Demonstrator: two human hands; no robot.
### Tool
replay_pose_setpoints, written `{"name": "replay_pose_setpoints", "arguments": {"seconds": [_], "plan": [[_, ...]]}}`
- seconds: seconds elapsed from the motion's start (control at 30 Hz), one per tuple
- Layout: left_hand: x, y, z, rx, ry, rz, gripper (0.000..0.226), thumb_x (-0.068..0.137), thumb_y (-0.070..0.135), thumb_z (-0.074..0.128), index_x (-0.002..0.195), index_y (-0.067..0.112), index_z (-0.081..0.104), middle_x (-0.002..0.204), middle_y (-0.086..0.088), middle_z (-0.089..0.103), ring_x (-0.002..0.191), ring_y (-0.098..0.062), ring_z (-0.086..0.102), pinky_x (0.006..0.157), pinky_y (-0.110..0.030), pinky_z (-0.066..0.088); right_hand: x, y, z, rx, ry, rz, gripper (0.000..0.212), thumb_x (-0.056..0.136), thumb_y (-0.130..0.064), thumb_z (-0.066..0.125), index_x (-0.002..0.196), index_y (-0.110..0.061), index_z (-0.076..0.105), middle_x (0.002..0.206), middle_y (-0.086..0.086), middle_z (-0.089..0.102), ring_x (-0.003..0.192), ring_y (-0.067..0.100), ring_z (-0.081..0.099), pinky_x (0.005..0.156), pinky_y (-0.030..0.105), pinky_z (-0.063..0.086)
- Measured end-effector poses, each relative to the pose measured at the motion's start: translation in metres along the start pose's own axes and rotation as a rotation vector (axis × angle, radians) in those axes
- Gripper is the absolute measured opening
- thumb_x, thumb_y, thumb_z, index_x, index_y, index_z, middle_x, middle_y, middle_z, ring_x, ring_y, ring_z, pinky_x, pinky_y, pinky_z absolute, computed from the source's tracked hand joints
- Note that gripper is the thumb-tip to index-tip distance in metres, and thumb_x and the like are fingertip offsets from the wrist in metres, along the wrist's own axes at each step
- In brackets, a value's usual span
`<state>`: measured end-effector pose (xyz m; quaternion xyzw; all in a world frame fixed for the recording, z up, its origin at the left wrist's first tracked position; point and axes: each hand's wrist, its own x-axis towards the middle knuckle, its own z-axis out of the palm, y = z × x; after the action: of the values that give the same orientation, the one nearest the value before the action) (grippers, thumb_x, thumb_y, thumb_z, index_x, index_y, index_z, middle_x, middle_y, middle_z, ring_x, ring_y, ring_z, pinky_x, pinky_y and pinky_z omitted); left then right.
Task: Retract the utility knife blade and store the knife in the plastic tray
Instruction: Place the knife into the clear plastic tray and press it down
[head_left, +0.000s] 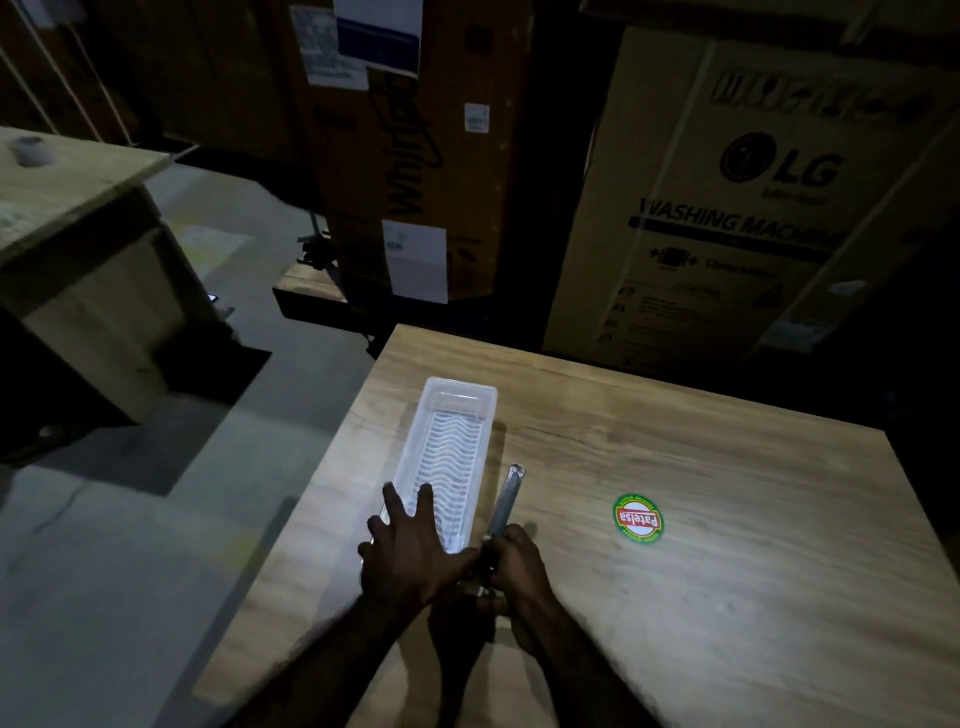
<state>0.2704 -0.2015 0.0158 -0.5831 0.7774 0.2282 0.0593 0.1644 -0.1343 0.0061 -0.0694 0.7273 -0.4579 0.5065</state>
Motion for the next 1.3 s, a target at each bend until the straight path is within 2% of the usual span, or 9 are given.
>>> {"name": "replay_pose_setpoints", "arguments": {"seconds": [0.2, 0.43, 0.63, 0.73, 0.83, 0.9, 1.0, 1.2, 1.3], "plan": [[0.001, 0.001, -0.015, -0.151, -0.074, -0.005, 0.105, 0.055, 0.079, 0.049, 0.144, 0.033, 0.014, 0.158, -0.017, 0.012, 0.132, -0.044, 0.033, 0.103, -0.051, 0.037, -0.002, -0.001, -0.001, 0.001, -0.015, 0.002, 0.013, 0.087, -0.007, 0.05, 0.076, -0.014, 0.052, 0.082, 0.018, 0.06, 0.073, 0.028, 0.063, 0.06, 0.036, 0.048], [0.0, -0.019, -0.042, -0.696, -0.053, 0.068, 0.072, 0.073, 0.045, 0.066, 0.138, 0.031, 0.039, 0.144, -0.005, 0.047, 0.127, -0.027, 0.048, 0.099, -0.036, 0.04, -0.002, -0.004, -0.005, 0.0, -0.016, -0.001, 0.009, 0.089, -0.003, 0.05, 0.087, -0.009, 0.056, 0.088, 0.022, 0.064, 0.075, 0.03, 0.063, 0.067, 0.043, 0.049], [-0.006, -0.038, -0.044, -1.105, -0.037, 0.037, 0.059, 0.054, 0.056, 0.06, 0.112, 0.047, 0.054, 0.131, -0.003, 0.056, 0.11, -0.009, 0.057, 0.089, -0.037, 0.042, -0.005, -0.012, -0.007, -0.056, -0.037, 0.019, 0.007, 0.088, -0.002, 0.05, 0.092, -0.003, 0.056, 0.085, 0.022, 0.068, 0.067, 0.029, 0.065, 0.061, 0.047, 0.056], [-0.006, -0.043, -0.046, -1.255, -0.054, 0.018, 0.06, 0.053, 0.053, 0.063, 0.112, 0.043, 0.058, 0.123, 0.006, 0.06, 0.115, -0.016, 0.056, 0.09, -0.04, 0.042, 0.0, -0.021, -0.011, -0.221, -0.012, -0.005, 0.021, 0.08, -0.009, 0.05, 0.097, 0.0, 0.058, 0.078, 0.016, 0.069, 0.059, 0.026, 0.064, 0.053, 0.039, 0.059], [-0.005, -0.047, -0.047, -1.328, -0.05, 0.003, 0.062, 0.055, 0.052, 0.063, 0.116, 0.038, 0.059, 0.126, 0.004, 0.062, 0.115, -0.015, 0.058, 0.093, -0.042, 0.044, 0.015, -0.033, -0.011, -0.368, 0.096, -0.061, 0.023, 0.071, -0.026, 0.045, 0.087, -0.014, 0.055, 0.092, 0.019, 0.072, 0.074, 0.034, 0.07, 0.066, 0.056, 0.061], [-0.003, -0.052, -0.046, -1.35, -0.034, -0.001, 0.058, 0.059, 0.053, 0.064, 0.116, 0.039, 0.06, 0.127, 0.003, 0.063, 0.117, -0.018, 0.058, 0.103, -0.051, 0.041, 0.016, -0.053, -0.006, -0.514, 0.176, -0.126, 0.023, 0.075, -0.032, 0.043, 0.089, -0.017, 0.053, 0.101, 0.017, 0.071, 0.089, 0.037, 0.068, 0.08, 0.05, 0.058], [-0.001, -0.056, -0.044, -1.364, -0.017, -0.016, 0.053, 0.062, 0.05, 0.064, 0.114, 0.039, 0.062, 0.12, 0.006, 0.067, 0.119, -0.021, 0.058, 0.106, -0.058, 0.039, 0.016, -0.084, 0.007, -0.611, 0.235, -0.229, 0.023, 0.086, -0.022, 0.046, 0.1, -0.008, 0.058, 0.109, 0.018, 0.068, 0.1, 0.038, 0.063, 0.083, 0.041, 0.051], [0.002, -0.055, -0.044, -1.405, -0.011, -0.031, 0.048, 0.063, 0.045, 0.062, 0.111, 0.038, 0.063, 0.115, 0.0, 0.069, 0.115, -0.026, 0.06, 0.102, -0.062, 0.041, 0.027, -0.103, 0.042, -0.698, 0.191, -0.24, 0.026, 0.075, -0.021, 0.061, 0.094, -0.005, 0.069, 0.103, 0.018, 0.072, 0.1, 0.034, 0.067, 0.072, 0.027, 0.048], [0.003, -0.054, -0.044, -1.423, -0.005, -0.043, 0.052, 0.06, 0.047, 0.061, 0.111, 0.038, 0.063, 0.115, -0.006, 0.069, 0.113, -0.03, 0.061, 0.1, -0.063, 0.041, 0.036, -0.095, 0.057, -0.741, 0.153, -0.175, 0.026, 0.069, -0.024, 0.063, 0.089, -0.008, 0.067, 0.099, 0.015, 0.075, 0.092, 0.033, 0.071, 0.078, 0.029, 0.058]]}}
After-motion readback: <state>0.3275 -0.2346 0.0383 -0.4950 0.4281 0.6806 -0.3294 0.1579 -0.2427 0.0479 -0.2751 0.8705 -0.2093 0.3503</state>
